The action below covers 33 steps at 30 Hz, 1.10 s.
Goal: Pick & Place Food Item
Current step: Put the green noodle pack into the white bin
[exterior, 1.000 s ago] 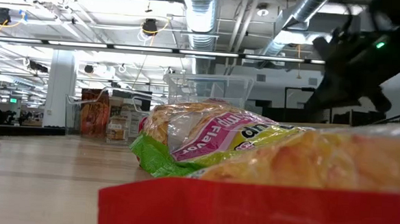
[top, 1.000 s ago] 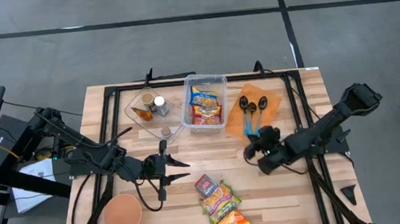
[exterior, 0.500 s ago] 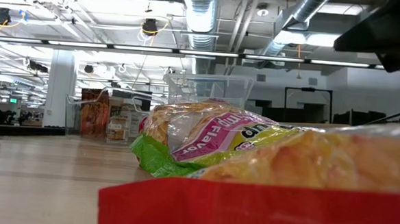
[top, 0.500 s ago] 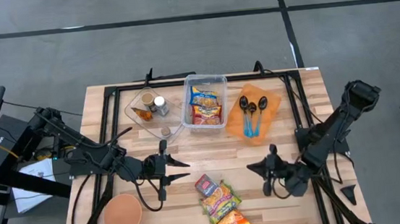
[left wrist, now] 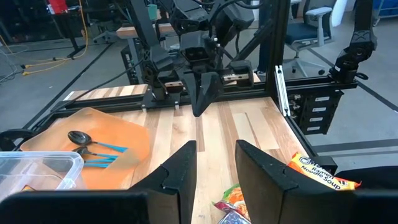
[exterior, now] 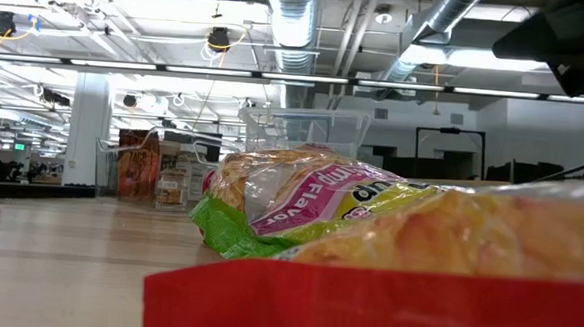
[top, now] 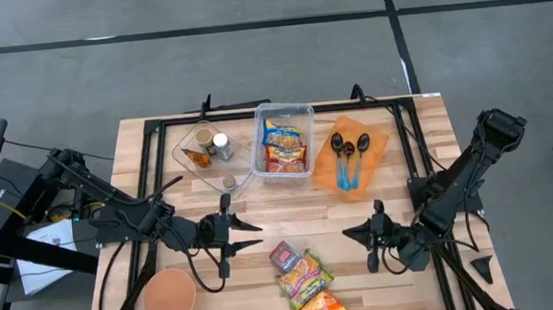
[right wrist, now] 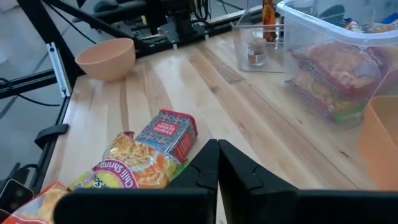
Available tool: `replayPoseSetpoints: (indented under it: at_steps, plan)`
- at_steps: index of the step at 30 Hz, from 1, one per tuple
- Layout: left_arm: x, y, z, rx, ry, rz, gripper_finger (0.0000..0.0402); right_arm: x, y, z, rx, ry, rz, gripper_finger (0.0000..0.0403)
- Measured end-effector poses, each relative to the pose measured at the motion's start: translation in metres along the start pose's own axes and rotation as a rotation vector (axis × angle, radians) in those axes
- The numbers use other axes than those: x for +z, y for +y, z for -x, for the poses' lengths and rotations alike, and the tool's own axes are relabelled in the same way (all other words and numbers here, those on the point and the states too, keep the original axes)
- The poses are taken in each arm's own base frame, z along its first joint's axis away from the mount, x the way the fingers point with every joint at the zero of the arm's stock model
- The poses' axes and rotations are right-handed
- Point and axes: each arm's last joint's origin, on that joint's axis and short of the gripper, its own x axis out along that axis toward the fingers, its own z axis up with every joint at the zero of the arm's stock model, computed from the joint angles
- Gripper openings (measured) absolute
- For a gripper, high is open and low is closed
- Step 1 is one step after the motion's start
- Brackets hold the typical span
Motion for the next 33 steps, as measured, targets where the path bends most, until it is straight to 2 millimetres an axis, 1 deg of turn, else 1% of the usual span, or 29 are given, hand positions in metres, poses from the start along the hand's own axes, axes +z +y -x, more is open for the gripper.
replayPoseSetpoints:
  at_steps: [4,6,9,12,18,20,22,26,29,33]
  plan:
    - [0.000,0.000,0.000,0.000,0.000,-0.001,0.0103,0.000,0.000,0.000,0.000,-0.001,-0.003,0.0005]
    - [-0.001,-0.001,-0.001,-0.013,0.003,-0.032,0.0103,0.000,0.000,0.000,0.001,-0.003,-0.011,0.0005]
    - [-0.005,-0.007,-0.005,-0.120,0.020,-0.120,0.0103,0.001,0.000,0.000,-0.003,-0.011,-0.017,0.0006]
    - [-0.010,-0.015,-0.014,-0.188,0.006,-0.174,0.0103,0.001,0.000,0.000,-0.005,-0.013,-0.017,0.0006]
    - [-0.022,-0.029,-0.036,-0.186,-0.038,-0.279,0.0103,0.002,0.001,0.000,0.000,-0.018,-0.030,0.0007]
    - [-0.027,-0.034,-0.040,-0.194,-0.035,-0.329,0.0104,0.002,0.002,0.000,0.004,-0.021,-0.037,0.0014]
    - [-0.030,-0.039,-0.041,-0.208,-0.032,-0.369,0.0110,0.002,0.002,0.000,0.007,-0.019,-0.037,0.0029]
    - [-0.029,-0.050,-0.042,-0.230,-0.045,-0.408,0.0141,0.002,0.002,0.000,0.008,-0.018,-0.038,0.0072]
    - [-0.023,-0.057,-0.042,-0.230,-0.063,-0.410,0.0177,0.002,0.002,0.000,0.012,-0.016,-0.039,0.0101]
    - [-0.023,-0.060,-0.044,-0.236,-0.057,-0.419,0.0226,0.002,0.002,0.000,0.020,-0.011,-0.042,0.0129]
